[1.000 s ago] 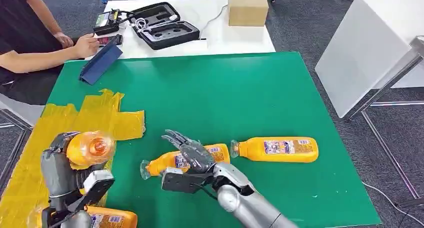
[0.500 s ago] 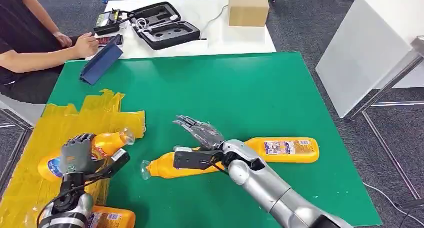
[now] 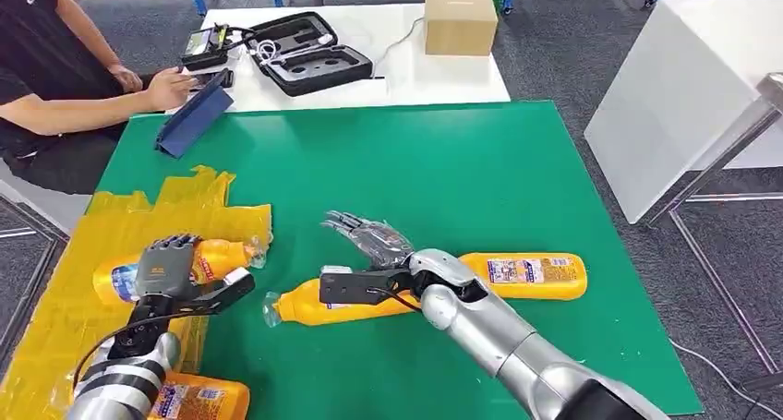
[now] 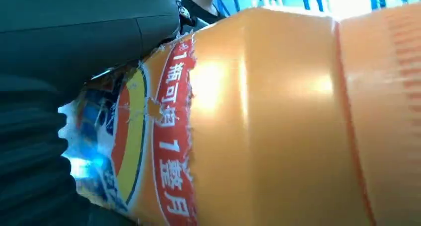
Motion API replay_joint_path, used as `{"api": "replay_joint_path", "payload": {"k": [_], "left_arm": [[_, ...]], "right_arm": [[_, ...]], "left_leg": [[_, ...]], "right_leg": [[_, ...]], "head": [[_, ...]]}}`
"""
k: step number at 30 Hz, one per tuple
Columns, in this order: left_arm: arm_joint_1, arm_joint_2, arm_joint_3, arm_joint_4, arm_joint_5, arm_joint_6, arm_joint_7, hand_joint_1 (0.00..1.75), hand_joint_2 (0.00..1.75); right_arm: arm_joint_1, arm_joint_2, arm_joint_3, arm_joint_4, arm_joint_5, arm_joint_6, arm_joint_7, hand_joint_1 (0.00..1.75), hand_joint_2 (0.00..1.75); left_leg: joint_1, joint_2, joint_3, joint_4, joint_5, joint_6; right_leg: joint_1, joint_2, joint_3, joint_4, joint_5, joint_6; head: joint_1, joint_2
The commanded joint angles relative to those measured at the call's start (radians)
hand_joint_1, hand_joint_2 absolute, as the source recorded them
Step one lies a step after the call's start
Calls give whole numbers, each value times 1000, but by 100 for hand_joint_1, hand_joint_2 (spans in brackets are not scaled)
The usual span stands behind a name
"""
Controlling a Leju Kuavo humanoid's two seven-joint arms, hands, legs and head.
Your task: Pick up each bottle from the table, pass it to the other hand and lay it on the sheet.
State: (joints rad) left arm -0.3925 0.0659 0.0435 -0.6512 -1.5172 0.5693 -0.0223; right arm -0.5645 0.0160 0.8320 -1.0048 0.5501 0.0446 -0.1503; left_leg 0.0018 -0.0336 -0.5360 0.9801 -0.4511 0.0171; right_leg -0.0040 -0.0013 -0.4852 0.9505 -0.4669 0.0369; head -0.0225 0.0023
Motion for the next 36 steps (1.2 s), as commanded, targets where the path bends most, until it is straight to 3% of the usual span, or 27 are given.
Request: {"api": "replay_joint_path", "payload": {"k": [1, 5, 13, 14, 18, 21, 28, 36], "left_arm": [[67, 31, 26, 54, 188, -104, -256, 0, 0], [128, 68, 44, -58, 325, -187, -379, 0, 0], [219, 146, 62, -181, 453, -299, -474, 0, 0], [235, 153, 70, -202, 483, -315, -494, 0, 0], [306, 178, 120, -303, 631, -422, -587, 0, 0], [335, 142, 195, -398, 828, -570, -676, 0, 0], [405, 80, 279, -689, 1389, -894, -676, 0, 0], [403, 19, 372, -789, 1515, -1053, -676, 0, 0]], "right_arm": [[-77, -3, 75, 126, 8, 33, -12, 0, 0], [-101, -3, 98, 162, 10, 55, -24, 0, 0], [-116, -6, 125, 192, 10, 74, -43, 0, 0], [-119, -5, 128, 198, 11, 75, -45, 0, 175], [-135, 2, 147, 229, 13, 83, -58, 0, 175], [-138, 6, 161, 255, 15, 82, -66, 0, 175], [-141, 59, 211, 372, 56, 77, -67, 0, 175], [-129, 90, 252, 456, 96, 76, -51, 0, 175]], "left_leg": [[0, 8, 0, -1, 1, -1], [0, 8, 1, -1, 1, -1], [0, 10, 1, -1, 1, -1], [0, 9, 1, -1, 0, -1], [0, 10, 1, -1, 0, -1], [0, 10, 0, 0, 0, -2], [2, 8, -4, 1, 0, -1], [2, 6, -11, 1, 0, -2]], "right_leg": [[0, 6, -3, 0, 3, 0], [0, 6, -2, 1, 2, 0], [0, 8, -2, 1, 2, -1], [0, 7, -2, 1, 2, 0], [0, 8, -4, 3, 1, -1], [0, 8, -5, 3, 1, -1], [2, 5, -8, 4, 1, -1], [2, 3, -13, 3, 0, 0]], "head": [[0, 0], [0, 0], [0, 0], [0, 0], [0, 0], [0, 0], [0, 0], [0, 0]]}}
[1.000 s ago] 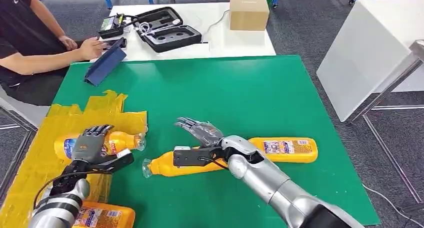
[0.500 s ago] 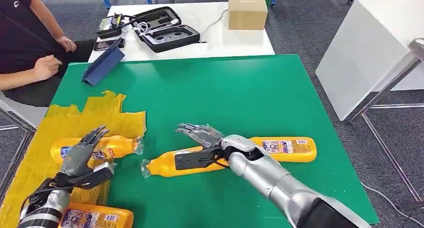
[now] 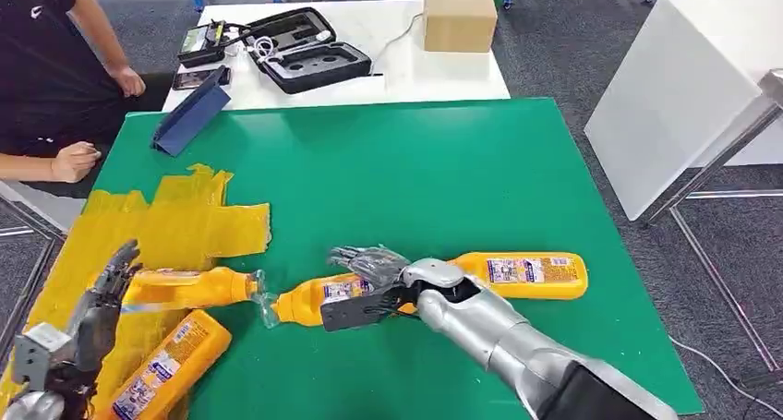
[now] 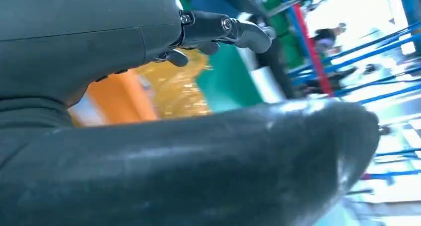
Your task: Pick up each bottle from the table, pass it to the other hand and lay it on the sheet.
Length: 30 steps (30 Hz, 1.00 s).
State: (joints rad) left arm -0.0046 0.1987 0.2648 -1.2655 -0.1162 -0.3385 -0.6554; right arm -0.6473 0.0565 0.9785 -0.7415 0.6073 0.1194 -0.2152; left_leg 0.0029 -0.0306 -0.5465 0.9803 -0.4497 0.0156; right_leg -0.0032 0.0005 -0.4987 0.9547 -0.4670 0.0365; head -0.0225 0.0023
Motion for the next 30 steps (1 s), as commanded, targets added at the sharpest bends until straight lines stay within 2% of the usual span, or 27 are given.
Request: {"api": "replay_joint_path", "payload": {"k": [1, 10, 15, 16, 17, 23, 26, 30], "left_arm": [[11, -121, 160, -178, 124, -165, -43, 0, 0], [9, -130, 171, -186, 114, -172, -43, 0, 0], [10, -153, 199, -194, 158, -236, -43, 0, 0], [11, -159, 205, -201, 170, -251, -43, 0, 0], [7, -165, 206, -204, 155, -250, -43, 0, 0], [-6, -180, 190, -158, 195, -293, -43, 0, 0], [-5, -182, 187, -161, 196, -293, -43, 0, 0], [-5, -182, 187, -161, 196, -293, -43, 0, 0]], "right_arm": [[-45, 56, 113, 213, 47, 1, 18, 0, 175], [-39, 68, 125, 247, 61, -2, 23, 0, 175], [-52, 81, 171, 298, 125, -4, 60, 0, 175], [-56, 81, 175, 307, 131, -1, 63, 23, 175], [-61, 78, 176, 315, 133, 13, 64, 171, 175], [-64, 61, 146, 311, 114, 16, 60, 175, 175], [-65, 61, 144, 309, 112, 18, 62, 175, 175], [-65, 61, 144, 309, 112, 18, 62, 175, 175]], "left_leg": [[2, 5, -2, 1, -1, 0], [1, 3, 0, -1, 0, -1], [2, 5, 3, -1, 0, -1], [2, 4, 2, -1, 1, -1], [2, 4, 4, -1, 0, -1], [1, 3, 8, -1, 0, -1], [2, 3, 6, -1, 1, -2], [1, 3, 8, -1, 0, -2]], "right_leg": [[2, 2, -1, -1, 0, 0], [0, 0, -1, -2, 1, 0], [1, 1, 1, -3, 1, 0], [1, 0, 2, -3, 1, 0], [1, 0, 3, -3, 1, 0], [0, -1, 4, -2, 1, 0], [1, -1, -5, -3, 2, -1], [0, -1, -3, -3, 0, -1]], "head": [[0, 0], [0, 0], [0, 0], [0, 0], [0, 0], [0, 0], [0, 0], [0, 0]]}}
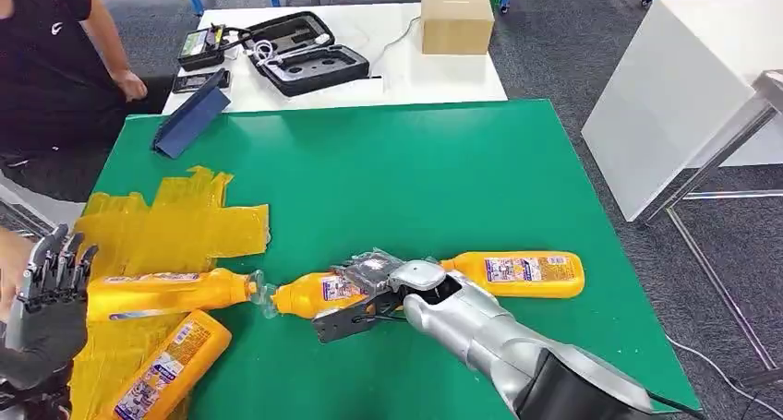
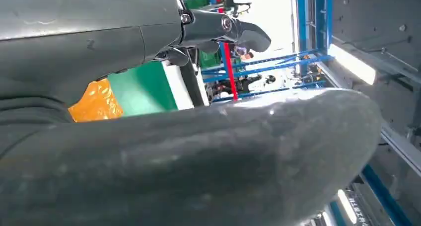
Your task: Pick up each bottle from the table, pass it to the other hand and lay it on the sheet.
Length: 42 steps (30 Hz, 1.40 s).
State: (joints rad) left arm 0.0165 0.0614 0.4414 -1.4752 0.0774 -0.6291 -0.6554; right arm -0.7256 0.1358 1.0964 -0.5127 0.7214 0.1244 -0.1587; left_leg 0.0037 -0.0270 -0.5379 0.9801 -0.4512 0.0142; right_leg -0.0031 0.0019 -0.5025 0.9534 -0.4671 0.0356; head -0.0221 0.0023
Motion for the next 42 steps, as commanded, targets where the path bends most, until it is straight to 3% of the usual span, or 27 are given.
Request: {"api": "replay_joint_path", "payload": {"k": [1, 6, 12, 15, 17, 18, 23, 29, 42], "left_arm": [[-26, -44, 10, 49, 2, -3, -43, 0, 0], [-26, -44, 10, 49, 2, -3, -43, 0, 0], [-27, -56, -5, 46, 42, -14, -22, 0, 0], [-6, -71, -24, 26, 111, -33, 22, 0, 0], [51, -101, -51, -37, 161, -31, 54, 0, 0], [78, -116, -66, -67, 178, -32, 69, 0, 175], [182, -161, -155, -227, 207, -26, 104, 0, 175], [257, -180, -225, -321, 178, 10, 92, 0, 175], [284, -200, -269, -344, 204, -5, 105, 0, 175]], "right_arm": [[14, -18, 26, 80, -2, 13, 6, 175, 175], [14, -18, 26, 80, -2, 13, 6, 175, 175], [17, -24, -35, 55, -48, -10, 5, 175, 175], [41, -25, -139, -6, -121, -92, -22, 175, 175], [97, -34, -245, -147, -167, -194, -54, 175, 175], [126, -42, -276, -225, -168, -212, -55, 175, 175], [271, -88, -398, -624, -177, -212, -45, 175, 175], [342, -118, -467, -842, -227, -194, -74, 175, 175], [390, -89, -476, -943, -257, -205, -108, 175, 175]], "left_leg": [[0, -1, -1, -1, 2, 0], [0, 0, 0, -1, 1, 0], [1, -1, -3, -1, 3, 0], [0, -1, -2, -1, 2, 0], [0, 0, -1, -1, 1, 0], [0, 0, -2, -1, 2, 0], [0, 4, -7, 2, -1, 0], [0, 1, -14, 2, -1, 0], [0, 4, -16, 2, -1, 0]], "right_leg": [[1, -3, 0, -2, 1, 0], [1, -2, 11, -2, 1, 0], [1, -4, 8, -2, 3, 0], [1, -3, 9, -2, 2, 0], [0, -2, 9, -2, 2, 0], [1, -2, 9, -2, 3, -2], [1, 3, 5, 0, 2, -2], [0, 1, -3, 0, 1, -1], [1, 3, -5, 0, 1, -2]], "head": [[0, 0], [0, 0], [0, 0], [0, 0], [0, 0], [0, 0], [0, 0], [0, 0], [0, 0]]}}
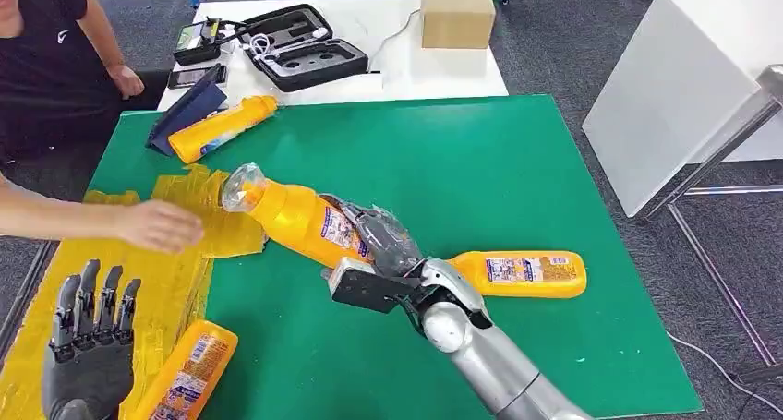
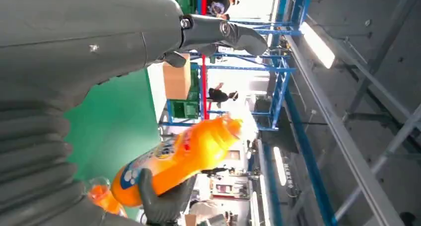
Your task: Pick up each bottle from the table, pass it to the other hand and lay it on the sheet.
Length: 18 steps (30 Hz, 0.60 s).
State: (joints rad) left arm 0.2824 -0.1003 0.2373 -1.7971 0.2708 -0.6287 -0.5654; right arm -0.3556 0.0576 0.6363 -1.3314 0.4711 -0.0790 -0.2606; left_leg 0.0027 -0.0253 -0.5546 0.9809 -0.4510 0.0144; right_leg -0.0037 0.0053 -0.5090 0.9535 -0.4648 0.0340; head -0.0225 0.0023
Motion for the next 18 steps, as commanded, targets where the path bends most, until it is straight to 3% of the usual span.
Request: {"api": "replay_joint_path", "payload": {"k": [1, 4, 10, 11, 18], "left_arm": [[18, -39, -65, -22, 11, -5, 15, 0, 175], [1, -10, -182, 11, 32, 42, 48, 0, 175], [-3, -10, -187, 14, 31, 47, 47, 0, 175], [-34, 14, -213, 41, 17, 132, 57, 0, 175], [-34, 15, -207, 38, 3, 154, 56, 0, 175]], "right_arm": [[20, -11, -16, -124, -7, -1, -6, 175, 175], [-38, 53, 53, -32, -10, 11, -1, 175, 175], [-41, 58, 59, -26, -8, 11, 4, 175, 175], [-50, 90, 155, -3, 12, 17, 12, 175, 175], [-51, 108, 209, 23, 26, 15, 24, 175, 175]], "left_leg": [[1, 2, 1, 2, -1, 0], [1, 2, 1, 2, -1, 0], [0, 1, 0, 1, 0, 0], [0, 1, 0, 0, 0, 0], [1, 5, 4, 0, -1, -1]], "right_leg": [[1, -1, 2, 0, -1, 0], [1, -1, 2, 0, -1, 0], [0, -1, 0, 0, 0, 0], [0, -1, 1, 0, 0, 0], [2, 2, 4, -1, 0, -1]], "head": [[0, 0], [0, 0], [0, 0], [0, 0], [0, 0]]}}
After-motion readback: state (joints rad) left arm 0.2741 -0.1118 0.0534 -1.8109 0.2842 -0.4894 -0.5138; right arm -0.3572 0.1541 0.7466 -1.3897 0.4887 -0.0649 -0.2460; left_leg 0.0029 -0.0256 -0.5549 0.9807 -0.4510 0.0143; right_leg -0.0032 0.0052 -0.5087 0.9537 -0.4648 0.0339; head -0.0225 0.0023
